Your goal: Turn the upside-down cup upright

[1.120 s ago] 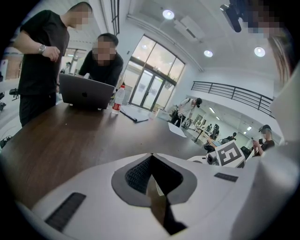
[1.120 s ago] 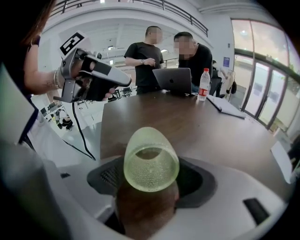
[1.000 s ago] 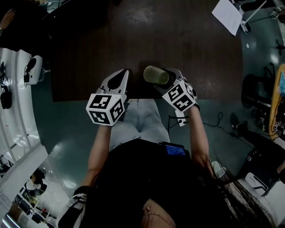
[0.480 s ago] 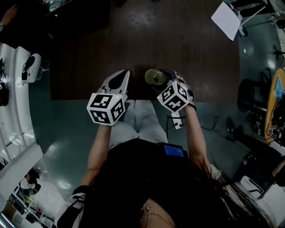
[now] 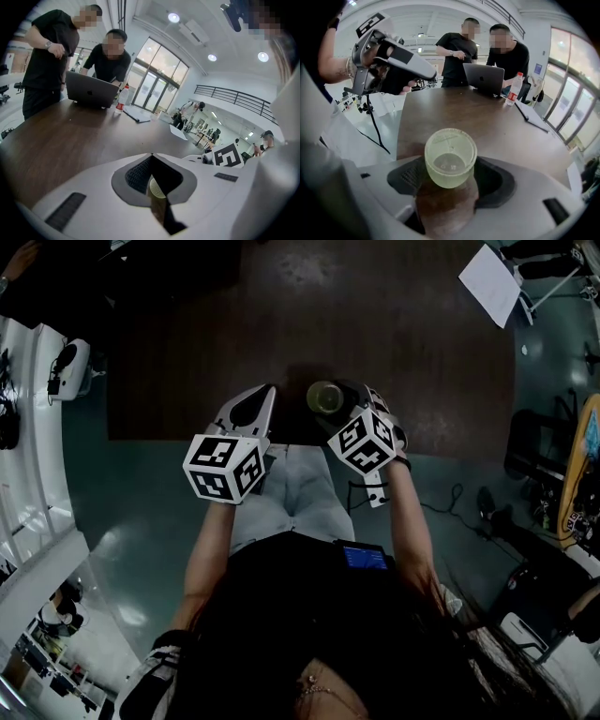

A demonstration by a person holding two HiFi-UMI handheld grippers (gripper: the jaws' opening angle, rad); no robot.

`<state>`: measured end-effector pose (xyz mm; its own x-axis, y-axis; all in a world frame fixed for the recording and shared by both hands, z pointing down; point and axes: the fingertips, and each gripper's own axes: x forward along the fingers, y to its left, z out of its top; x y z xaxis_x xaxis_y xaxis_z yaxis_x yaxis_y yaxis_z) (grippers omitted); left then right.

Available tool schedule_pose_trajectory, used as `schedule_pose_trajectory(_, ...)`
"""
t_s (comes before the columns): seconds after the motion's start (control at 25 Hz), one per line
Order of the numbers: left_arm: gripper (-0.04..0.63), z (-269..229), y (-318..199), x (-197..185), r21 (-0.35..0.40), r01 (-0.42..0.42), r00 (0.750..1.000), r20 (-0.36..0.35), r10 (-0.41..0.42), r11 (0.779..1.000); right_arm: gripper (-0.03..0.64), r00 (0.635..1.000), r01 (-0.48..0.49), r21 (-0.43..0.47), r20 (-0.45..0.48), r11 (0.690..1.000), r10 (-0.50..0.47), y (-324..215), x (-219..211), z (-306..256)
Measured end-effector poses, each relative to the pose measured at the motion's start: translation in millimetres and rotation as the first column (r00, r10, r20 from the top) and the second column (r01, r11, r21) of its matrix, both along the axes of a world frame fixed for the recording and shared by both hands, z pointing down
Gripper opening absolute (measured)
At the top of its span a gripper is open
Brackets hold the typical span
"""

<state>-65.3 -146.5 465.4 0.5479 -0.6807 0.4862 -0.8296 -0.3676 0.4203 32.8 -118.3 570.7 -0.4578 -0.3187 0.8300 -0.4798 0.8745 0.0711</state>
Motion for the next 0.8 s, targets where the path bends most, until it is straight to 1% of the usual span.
schedule_pose_trajectory(0.24, 0.002, 3, -1, -2, -0.003, -0.001, 1.000, 0.002, 0.001, 1.000, 0.333, 0.998, -0.040, -0.020, 0.048, 0.999, 0.041, -3, -4, 2)
schedule_pose_trajectory(0.44, 0.002, -8, -2, 0, 0.015, -0.007, 1.000, 0.005, 0.007, 1.000, 0.334, 0.994, -0.071, -0.008, 0.087, 0.997, 0.072, -4, 2, -13)
schedule_pose_trajectory(0.64, 0.002, -20, -5, 2, 0.046, -0.024, 1.000, 0.009, 0.023, 0.999, 0.334, 0.983, -0.113, 0.005, 0.146, 0.994, 0.112, 0, 11, -39)
schedule_pose_trajectory(0.8, 0.002, -33, -9, 5, 0.079, -0.048, 0.999, 0.014, 0.047, 0.996, 0.333, 0.966, -0.165, 0.045, 0.211, 0.985, 0.152, -5, 17, -70)
